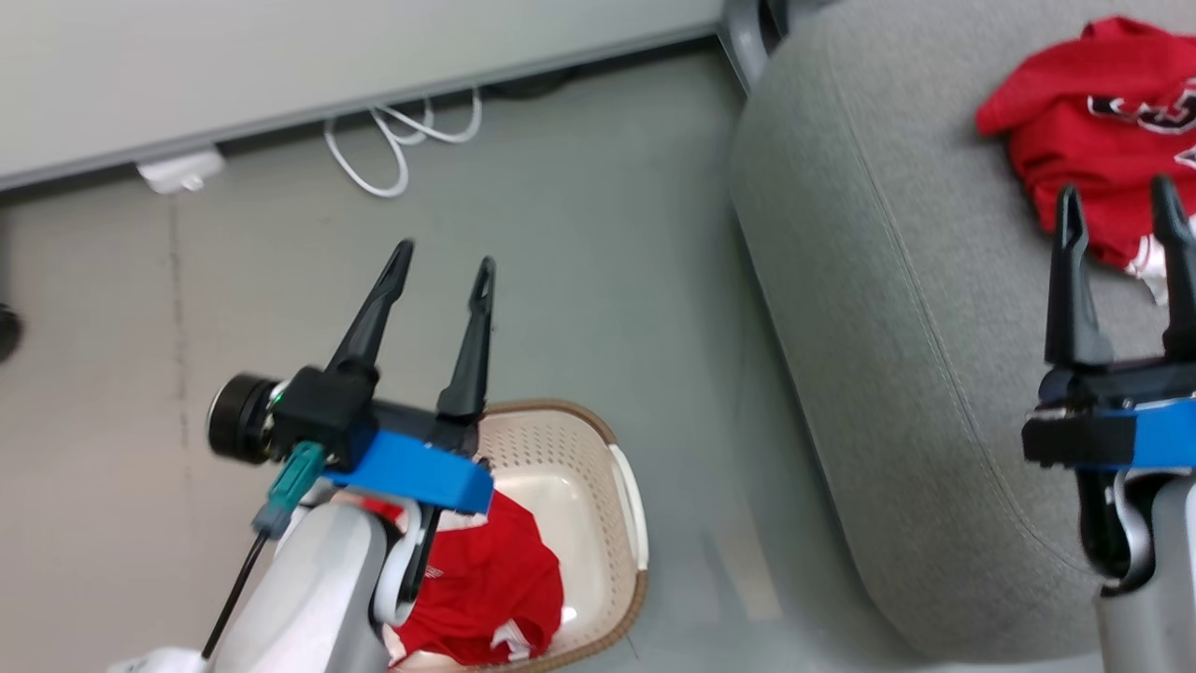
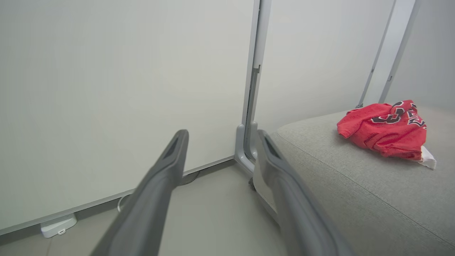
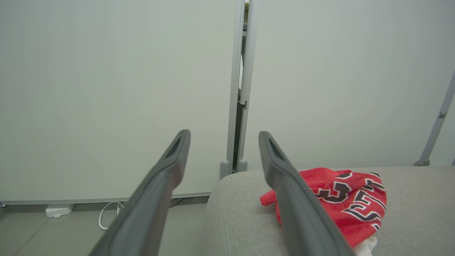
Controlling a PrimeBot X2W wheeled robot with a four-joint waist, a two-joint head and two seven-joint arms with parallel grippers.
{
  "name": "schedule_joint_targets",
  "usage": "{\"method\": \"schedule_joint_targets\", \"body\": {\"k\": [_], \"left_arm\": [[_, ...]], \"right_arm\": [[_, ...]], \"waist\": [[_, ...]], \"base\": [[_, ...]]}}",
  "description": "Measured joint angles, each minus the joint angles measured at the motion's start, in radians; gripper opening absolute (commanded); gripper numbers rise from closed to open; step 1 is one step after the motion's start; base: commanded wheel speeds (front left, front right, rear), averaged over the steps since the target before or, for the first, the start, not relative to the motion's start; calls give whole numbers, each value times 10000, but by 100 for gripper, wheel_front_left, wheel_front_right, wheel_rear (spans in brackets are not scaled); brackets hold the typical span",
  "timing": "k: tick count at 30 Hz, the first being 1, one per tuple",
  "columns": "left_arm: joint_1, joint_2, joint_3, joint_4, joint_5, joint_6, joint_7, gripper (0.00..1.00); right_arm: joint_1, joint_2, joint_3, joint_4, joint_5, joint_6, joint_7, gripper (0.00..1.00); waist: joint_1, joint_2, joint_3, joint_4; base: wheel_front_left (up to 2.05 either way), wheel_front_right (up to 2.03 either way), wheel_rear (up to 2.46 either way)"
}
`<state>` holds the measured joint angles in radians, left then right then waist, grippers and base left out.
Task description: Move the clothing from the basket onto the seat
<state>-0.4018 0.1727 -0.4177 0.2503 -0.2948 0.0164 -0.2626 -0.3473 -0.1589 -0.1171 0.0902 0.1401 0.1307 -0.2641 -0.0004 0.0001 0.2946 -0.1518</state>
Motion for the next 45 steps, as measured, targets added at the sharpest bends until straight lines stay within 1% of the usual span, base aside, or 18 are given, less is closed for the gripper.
{"method": "schedule_joint_targets", "body": {"k": [6, 7, 12, 17, 22, 32, 45], "left_arm": [[1151, -324, 1269, -196, 372, -282, -2, 100], [1493, -445, 1649, -278, 520, -389, -4, 100], [2130, -690, 2452, -464, 859, -610, -6, 100], [2521, -909, 3010, -533, 1147, -775, -4, 100], [2833, -1070, 3547, -606, 1256, -872, -4, 100], [3099, -1189, 4025, -621, 1430, -1057, -4, 100], [3097, -1214, 4033, -499, 1381, -1141, -4, 100]], "right_arm": [[1017, 90, 217, -171, 2, -2, 0, 100], [1365, 159, 257, -198, 2, -2, 0, 100], [2011, 376, 330, -144, -27, -2, 0, 100], [2455, 646, 583, -61, -77, -2, 0, 100], [2678, 874, 779, -4, -109, -2, 0, 100], [2896, 1035, 1106, 165, -153, -2, 0, 100], [2896, 1066, 1164, 234, -148, -2, 0, 100]], "waist": [[0, 0, -936, 625], [1, 0, -1211, 821], [1, 0, -1710, 1252], [2, 0, -2000, 1523], [1, 0, -2123, 1593], [3, 0, -2268, 1657], [3, 0, -2248, 1711]], "base": [[0, 0, 0], [0, 0, 0], [0, 0, 0], [0, 0, 0], [0, 0, 0], [0, 0, 0], [0, 0, 0]]}}
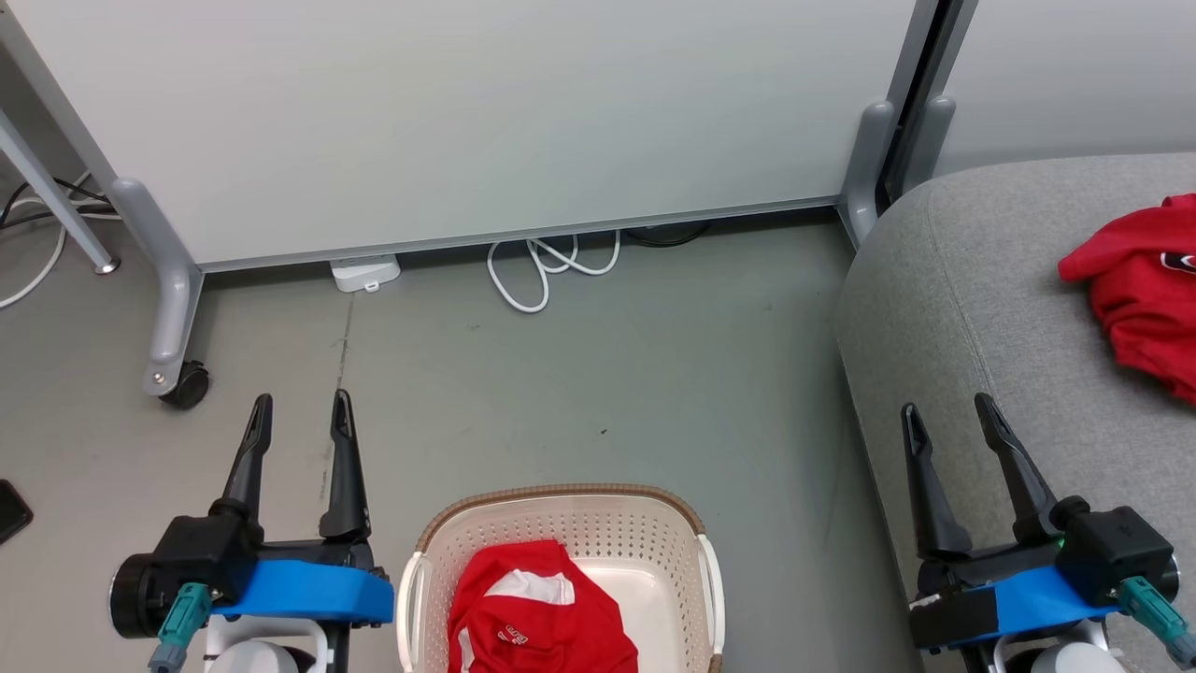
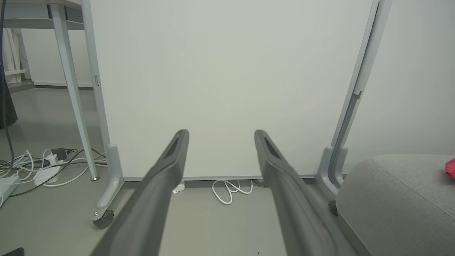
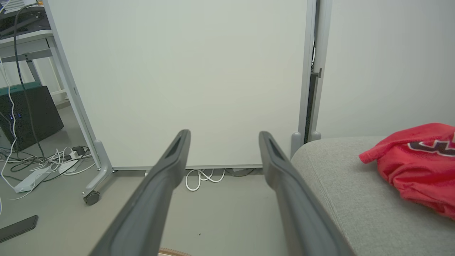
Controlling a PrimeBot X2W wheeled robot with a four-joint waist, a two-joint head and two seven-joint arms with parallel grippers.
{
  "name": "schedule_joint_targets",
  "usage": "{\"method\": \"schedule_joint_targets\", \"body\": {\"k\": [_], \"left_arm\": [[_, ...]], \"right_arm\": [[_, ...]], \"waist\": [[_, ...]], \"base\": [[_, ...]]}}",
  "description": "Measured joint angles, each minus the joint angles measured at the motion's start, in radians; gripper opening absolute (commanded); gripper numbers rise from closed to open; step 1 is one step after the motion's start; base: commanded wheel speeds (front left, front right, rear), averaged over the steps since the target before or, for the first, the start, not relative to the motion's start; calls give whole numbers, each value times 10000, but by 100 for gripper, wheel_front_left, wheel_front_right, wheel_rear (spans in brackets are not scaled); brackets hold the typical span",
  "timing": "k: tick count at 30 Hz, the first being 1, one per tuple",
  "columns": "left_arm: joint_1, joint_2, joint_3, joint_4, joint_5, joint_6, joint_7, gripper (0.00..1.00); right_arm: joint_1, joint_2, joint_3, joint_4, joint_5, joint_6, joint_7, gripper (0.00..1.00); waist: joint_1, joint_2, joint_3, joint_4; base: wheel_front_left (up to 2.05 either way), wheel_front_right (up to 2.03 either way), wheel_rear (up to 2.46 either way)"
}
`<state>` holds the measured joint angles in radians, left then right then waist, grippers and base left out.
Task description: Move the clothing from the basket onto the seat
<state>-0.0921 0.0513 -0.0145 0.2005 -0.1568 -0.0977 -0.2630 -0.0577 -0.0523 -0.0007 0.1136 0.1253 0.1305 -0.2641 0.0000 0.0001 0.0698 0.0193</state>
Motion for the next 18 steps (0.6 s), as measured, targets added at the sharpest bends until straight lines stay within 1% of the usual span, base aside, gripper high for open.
{"method": "schedule_joint_targets", "body": {"k": [3, 7, 8, 11, 13, 18], "left_arm": [[-97, 0, -88, 171, 15, -67, 0, 100], [-605, 4, -464, 617, 174, -194, 0, 100], [-790, 44, -598, 777, 180, -257, 0, 100], [-1336, 297, -1081, 1434, 232, -270, 0, 100], [-1710, 523, -1592, 1941, 194, -280, 0, 100], [-2940, 1149, -3348, 3369, -224, -318, 0, 100]], "right_arm": [[-10, 2, 8, 6, 2, 0, 0, 100], [-123, 4, 19, -29, 0, 0, 0, 100], [-200, 4, 38, -36, -2, 0, 0, 100], [-530, 6, 117, -94, -36, 0, 0, 100], [-727, -8, 228, -134, -50, 0, 0, 100], [-1322, -165, 573, -244, -54, 0, 0, 100]], "waist": [[1, 0, 39, -1], [1, 0, 183, -20], [1, 0, 235, -36], [1, 0, 428, -124], [1, 0, 588, -206], [2, 0, 1184, -448]], "base": [[0, 0, 0], [0, 0, 0], [0, 0, 0], [0, 0, 0], [0, 0, 0], [0, 0, 0]]}}
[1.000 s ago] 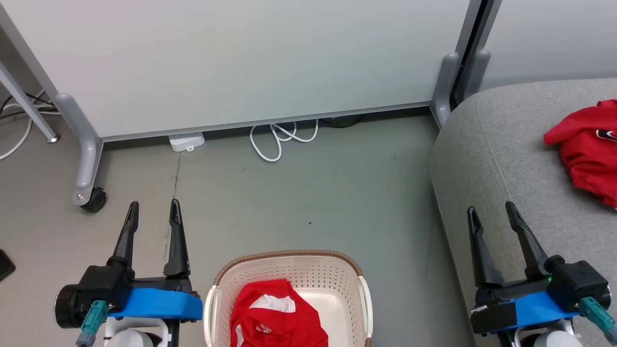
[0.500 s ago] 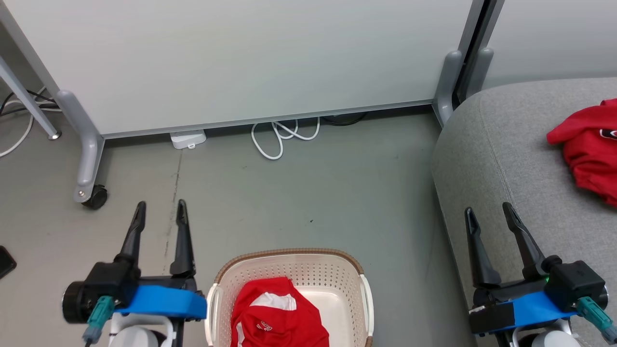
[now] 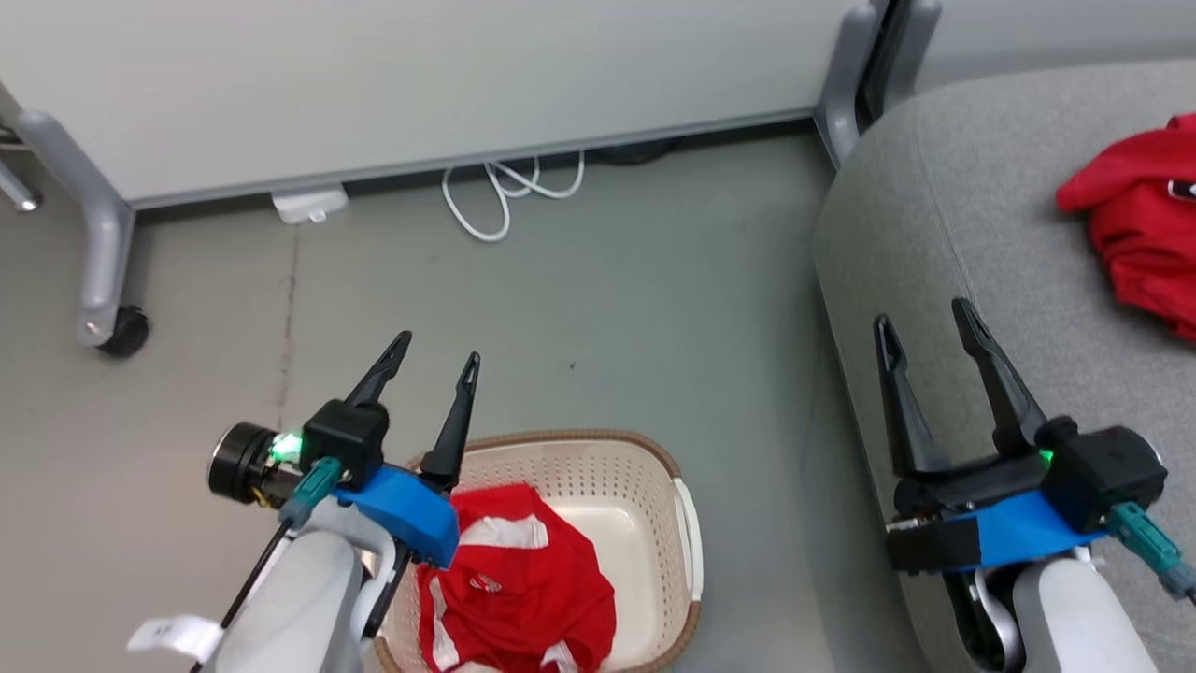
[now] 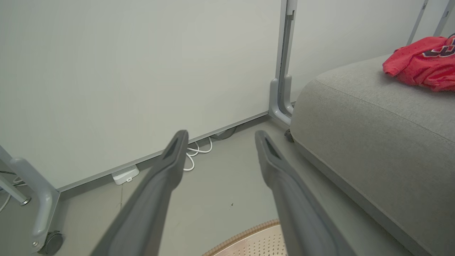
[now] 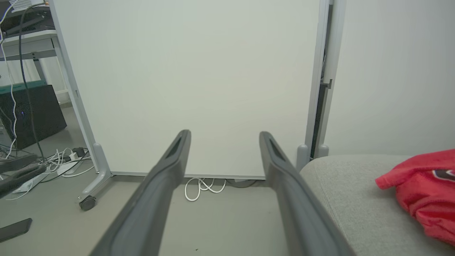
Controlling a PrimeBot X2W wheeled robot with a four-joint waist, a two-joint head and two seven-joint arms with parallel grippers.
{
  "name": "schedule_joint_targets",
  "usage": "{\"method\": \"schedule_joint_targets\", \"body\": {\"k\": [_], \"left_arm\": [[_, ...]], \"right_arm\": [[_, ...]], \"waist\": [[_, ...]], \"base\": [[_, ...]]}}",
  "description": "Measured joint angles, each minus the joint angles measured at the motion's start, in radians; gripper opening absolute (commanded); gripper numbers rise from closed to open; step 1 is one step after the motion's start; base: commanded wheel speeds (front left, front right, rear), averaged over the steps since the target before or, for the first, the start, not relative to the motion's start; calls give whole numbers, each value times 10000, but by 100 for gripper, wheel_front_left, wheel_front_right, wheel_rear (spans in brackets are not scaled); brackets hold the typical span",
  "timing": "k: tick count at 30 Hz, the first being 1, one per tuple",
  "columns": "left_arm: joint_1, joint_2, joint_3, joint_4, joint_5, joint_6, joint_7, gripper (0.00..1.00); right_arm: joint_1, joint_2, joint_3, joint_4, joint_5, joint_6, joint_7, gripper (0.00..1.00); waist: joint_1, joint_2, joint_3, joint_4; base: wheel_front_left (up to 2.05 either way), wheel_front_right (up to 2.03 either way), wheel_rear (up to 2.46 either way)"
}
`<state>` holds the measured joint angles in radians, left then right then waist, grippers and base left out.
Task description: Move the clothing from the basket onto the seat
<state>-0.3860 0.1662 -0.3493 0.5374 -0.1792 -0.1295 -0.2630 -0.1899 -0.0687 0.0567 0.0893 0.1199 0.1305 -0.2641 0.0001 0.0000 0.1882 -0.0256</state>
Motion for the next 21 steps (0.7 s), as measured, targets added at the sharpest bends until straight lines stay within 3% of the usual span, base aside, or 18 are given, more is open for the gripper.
{"method": "schedule_joint_targets", "body": {"k": [14, 21], "left_arm": [[-3220, 771, -4938, 3802, -961, -4, 77, 100], [-4258, 878, -7137, 5152, -1329, -4, 840, 100]], "right_arm": [[-1854, -219, 685, -468, 117, 0, 0, 100], [-2514, -219, 819, -677, 117, 0, 0, 100]], "waist": [[1, 0, 2734, -877], [1, 0, 4165, -1290]], "base": [[0, 0, 0], [0, 0, 0]]}}
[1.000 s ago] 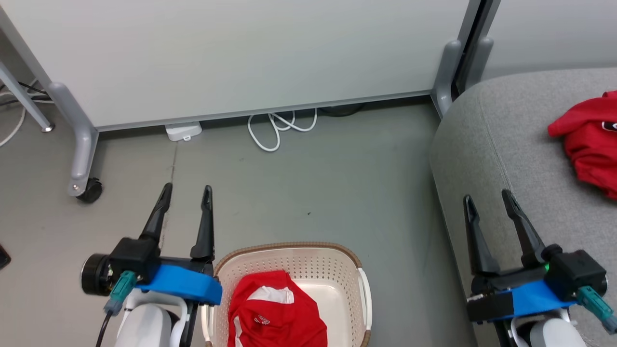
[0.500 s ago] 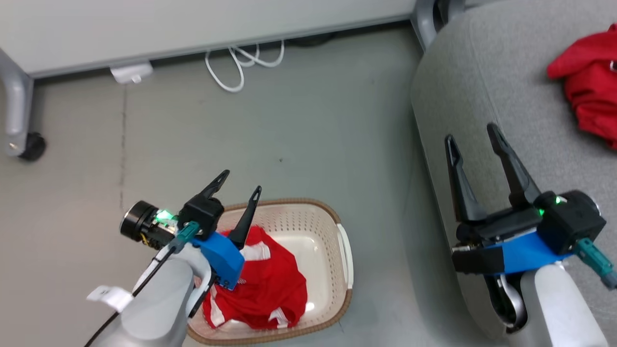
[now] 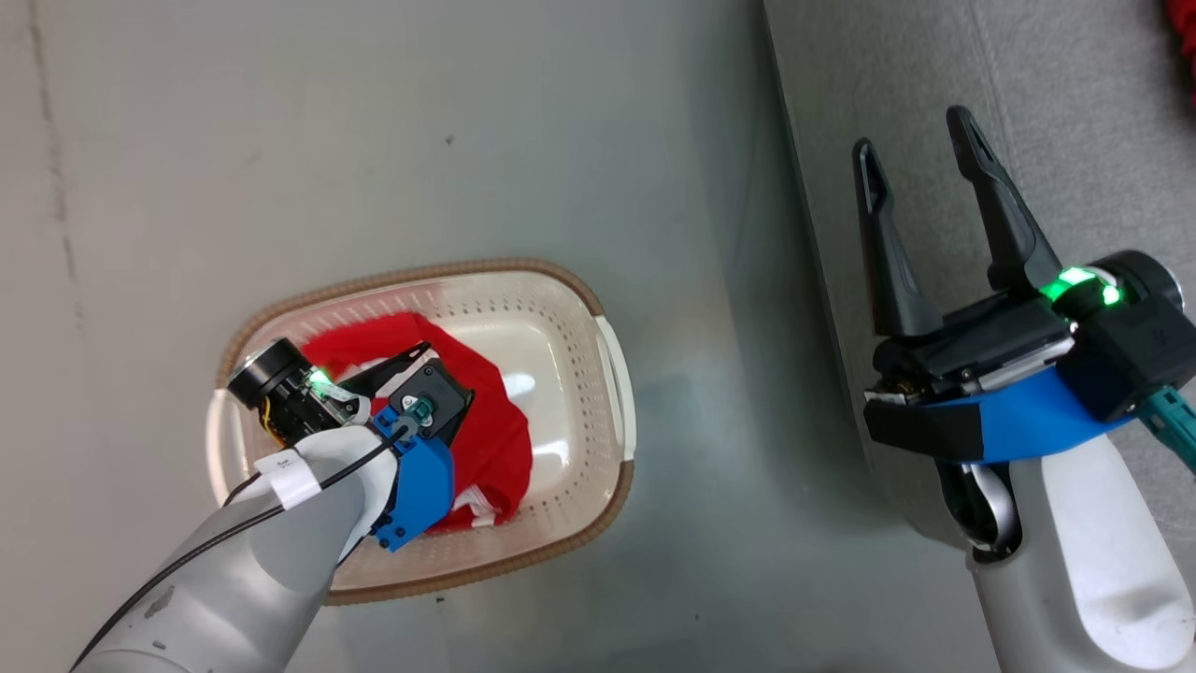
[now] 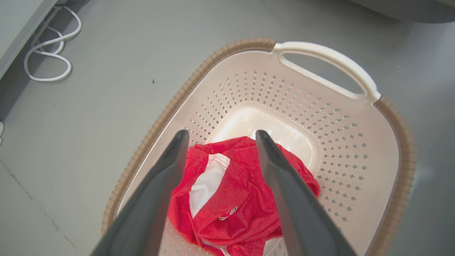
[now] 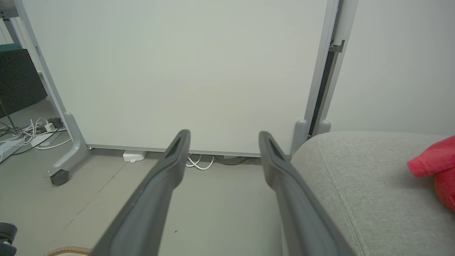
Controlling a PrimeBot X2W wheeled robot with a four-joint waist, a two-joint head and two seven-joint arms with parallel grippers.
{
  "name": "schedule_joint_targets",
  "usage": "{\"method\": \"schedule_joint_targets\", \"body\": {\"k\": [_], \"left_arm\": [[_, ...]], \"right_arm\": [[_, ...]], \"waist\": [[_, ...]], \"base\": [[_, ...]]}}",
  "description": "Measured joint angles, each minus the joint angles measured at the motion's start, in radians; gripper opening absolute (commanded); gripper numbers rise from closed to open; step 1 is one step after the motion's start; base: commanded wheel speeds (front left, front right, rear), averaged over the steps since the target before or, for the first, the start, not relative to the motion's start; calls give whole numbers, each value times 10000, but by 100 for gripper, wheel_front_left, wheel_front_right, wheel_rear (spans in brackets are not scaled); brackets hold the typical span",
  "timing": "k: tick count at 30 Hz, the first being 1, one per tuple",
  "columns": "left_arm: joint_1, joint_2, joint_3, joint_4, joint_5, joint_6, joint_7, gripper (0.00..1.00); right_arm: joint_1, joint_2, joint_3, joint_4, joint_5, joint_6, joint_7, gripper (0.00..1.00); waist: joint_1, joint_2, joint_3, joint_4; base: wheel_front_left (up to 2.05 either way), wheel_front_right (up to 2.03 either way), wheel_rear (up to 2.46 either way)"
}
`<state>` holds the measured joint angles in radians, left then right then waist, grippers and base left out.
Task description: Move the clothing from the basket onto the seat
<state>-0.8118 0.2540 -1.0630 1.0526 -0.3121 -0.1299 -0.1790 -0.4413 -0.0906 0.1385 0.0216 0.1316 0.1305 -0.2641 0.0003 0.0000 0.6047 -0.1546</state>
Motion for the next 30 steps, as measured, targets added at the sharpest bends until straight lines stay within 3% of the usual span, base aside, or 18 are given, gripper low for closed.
{"method": "schedule_joint_targets", "body": {"k": [5, 10, 21, 30], "left_arm": [[-501, 117, -1413, 681, -291, 0, 980, 100], [-945, 270, -2025, 966, -405, 0, 1975, 100], [-1375, 888, -2174, 755, -190, 0, 4337, 100], [-1747, 1423, -2178, 468, -219, 0, 4830, 100]], "right_arm": [[-437, 44, 117, -173, 13, 0, 2, 100], [-712, 104, 203, -370, 17, 0, 2, 100], [-1103, 245, 280, -970, 90, 0, 2, 100], [-1175, 320, 35, -1645, 25, 0, 2, 100]], "waist": [[0, 0, 925, -270], [0, 0, 1756, -495], [-1, 0, 3364, -945], [-2, 0, 4347, -1296]], "base": [[0, 0, 0], [0, 0, 0], [0, 0, 0], [0, 0, 0]]}}
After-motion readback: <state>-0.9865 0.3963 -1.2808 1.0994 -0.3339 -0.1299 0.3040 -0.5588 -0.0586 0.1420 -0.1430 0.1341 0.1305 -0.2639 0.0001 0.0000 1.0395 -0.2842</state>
